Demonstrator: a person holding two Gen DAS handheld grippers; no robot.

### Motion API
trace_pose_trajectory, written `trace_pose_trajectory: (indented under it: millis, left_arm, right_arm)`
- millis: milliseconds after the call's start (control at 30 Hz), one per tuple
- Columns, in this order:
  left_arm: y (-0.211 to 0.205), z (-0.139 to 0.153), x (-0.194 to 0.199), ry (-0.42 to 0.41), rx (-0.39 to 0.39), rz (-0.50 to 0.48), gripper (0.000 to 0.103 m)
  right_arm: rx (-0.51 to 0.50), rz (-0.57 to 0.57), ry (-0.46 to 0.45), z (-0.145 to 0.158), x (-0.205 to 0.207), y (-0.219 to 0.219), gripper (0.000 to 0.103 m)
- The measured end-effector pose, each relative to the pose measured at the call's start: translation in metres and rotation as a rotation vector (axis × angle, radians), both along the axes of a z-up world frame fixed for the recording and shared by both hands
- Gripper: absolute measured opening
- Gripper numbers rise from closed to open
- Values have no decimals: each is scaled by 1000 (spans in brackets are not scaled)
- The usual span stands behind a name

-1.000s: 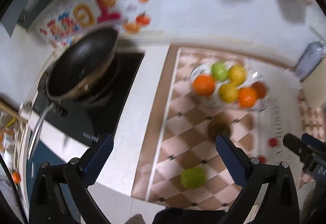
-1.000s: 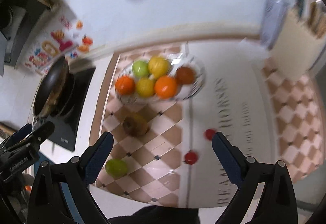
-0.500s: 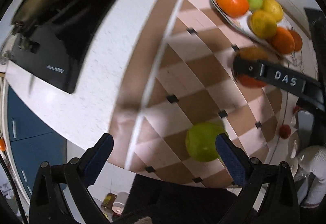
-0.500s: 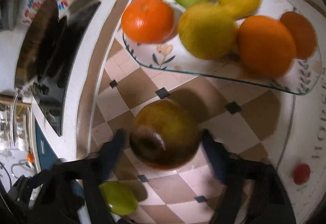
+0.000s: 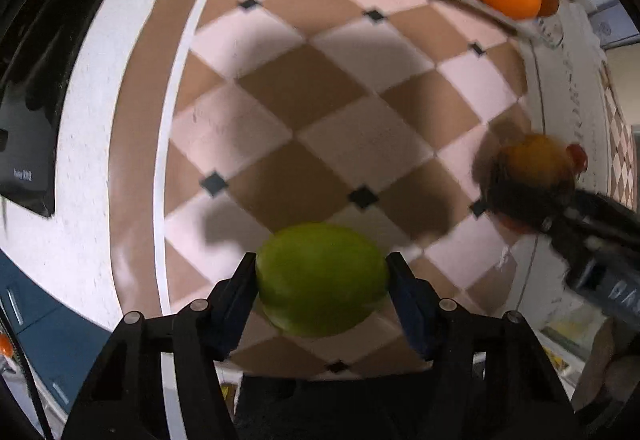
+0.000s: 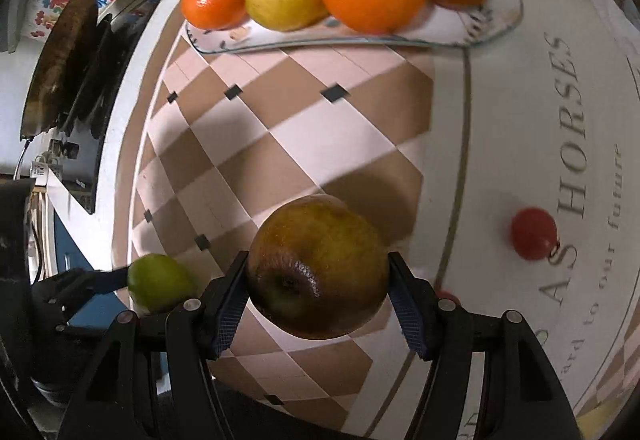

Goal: Organize fruits
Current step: 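Carry the green apple to the plate with the left tool while the right carries the brown apple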

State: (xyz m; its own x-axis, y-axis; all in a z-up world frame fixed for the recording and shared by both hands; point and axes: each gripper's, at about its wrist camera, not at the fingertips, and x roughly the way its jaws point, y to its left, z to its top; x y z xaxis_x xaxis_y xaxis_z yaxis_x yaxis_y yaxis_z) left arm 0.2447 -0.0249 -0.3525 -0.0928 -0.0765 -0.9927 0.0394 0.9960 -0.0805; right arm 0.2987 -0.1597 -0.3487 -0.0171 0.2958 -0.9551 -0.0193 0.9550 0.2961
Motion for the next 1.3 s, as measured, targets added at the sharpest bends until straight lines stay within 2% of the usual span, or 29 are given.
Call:
trace_pose_trajectory:
  millis: [300,533,667,767,900,967,1033,1167,1300]
  left_arm:
    - [-10,4,19,-40,12,-9,61]
    - [-2,17,36,-41,-24,13,61]
    - [8,45,56,-64,-91,41,61]
    - [11,79,84,-106,-174,81,61]
    - [9,126,136,-204,-231,85,61]
    - [8,145,166,-259,-229,79,61]
    - [9,151,195,-288,-213,74,61]
    - [12,135,254,-273,-167,70,61]
    - [7,88,296,-155,-136,74,61]
  right_arm:
    - [27,-62,2,-3,-4,-12,72]
    - [4,-14,-30,1,-3,-3,68]
    - [89,-70,5,5,-1,-11,67]
    - [161,-127,-7,21,10,-22,67]
    - [240,-203,-87,58,42,-48,67]
    - [250,-227,-134,75,65,-62,67]
    - [228,-260,-185,87,92,-79,67]
    - [149,-306,-226,85,150,-105,67]
    - [60,-290,-203,62,196,-114,67]
